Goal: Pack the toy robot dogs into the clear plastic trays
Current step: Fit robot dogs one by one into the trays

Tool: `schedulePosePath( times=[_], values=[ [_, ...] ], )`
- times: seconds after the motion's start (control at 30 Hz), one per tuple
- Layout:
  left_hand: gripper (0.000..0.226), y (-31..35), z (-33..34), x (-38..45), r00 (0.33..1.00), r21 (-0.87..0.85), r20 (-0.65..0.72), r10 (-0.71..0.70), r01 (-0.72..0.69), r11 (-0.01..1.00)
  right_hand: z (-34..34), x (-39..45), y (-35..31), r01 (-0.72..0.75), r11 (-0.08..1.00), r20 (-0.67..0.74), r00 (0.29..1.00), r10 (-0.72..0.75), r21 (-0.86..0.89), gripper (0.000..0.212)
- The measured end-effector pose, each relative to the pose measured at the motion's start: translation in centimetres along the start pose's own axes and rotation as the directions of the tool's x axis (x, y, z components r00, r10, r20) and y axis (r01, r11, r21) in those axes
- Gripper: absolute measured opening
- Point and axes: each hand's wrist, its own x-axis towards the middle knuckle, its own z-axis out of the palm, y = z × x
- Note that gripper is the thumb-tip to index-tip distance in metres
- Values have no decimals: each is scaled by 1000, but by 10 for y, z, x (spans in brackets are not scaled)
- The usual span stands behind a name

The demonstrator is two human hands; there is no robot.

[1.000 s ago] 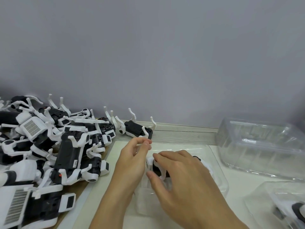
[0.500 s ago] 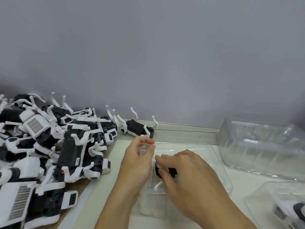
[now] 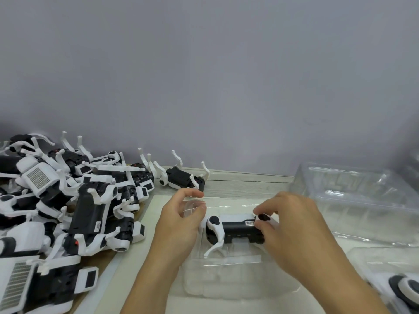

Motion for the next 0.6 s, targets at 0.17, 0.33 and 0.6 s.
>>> schedulePosePath(
  times=[0.17,0.33,0.6],
  values=[
    [25,-1,1,0,1000,31,-3,9,-9,999,4,0,1,8,1000,-16,1000,-8,-12,13],
    [28,0,1,-1,1000,53,2,10,-10,999,4,1,5,-7,999,-14,1000,7,-41,15],
    [17,3,-2,-1,997,121,75,-4,-5,993,4,3,13,-2,993,33,999,-2,117,13]
  ],
)
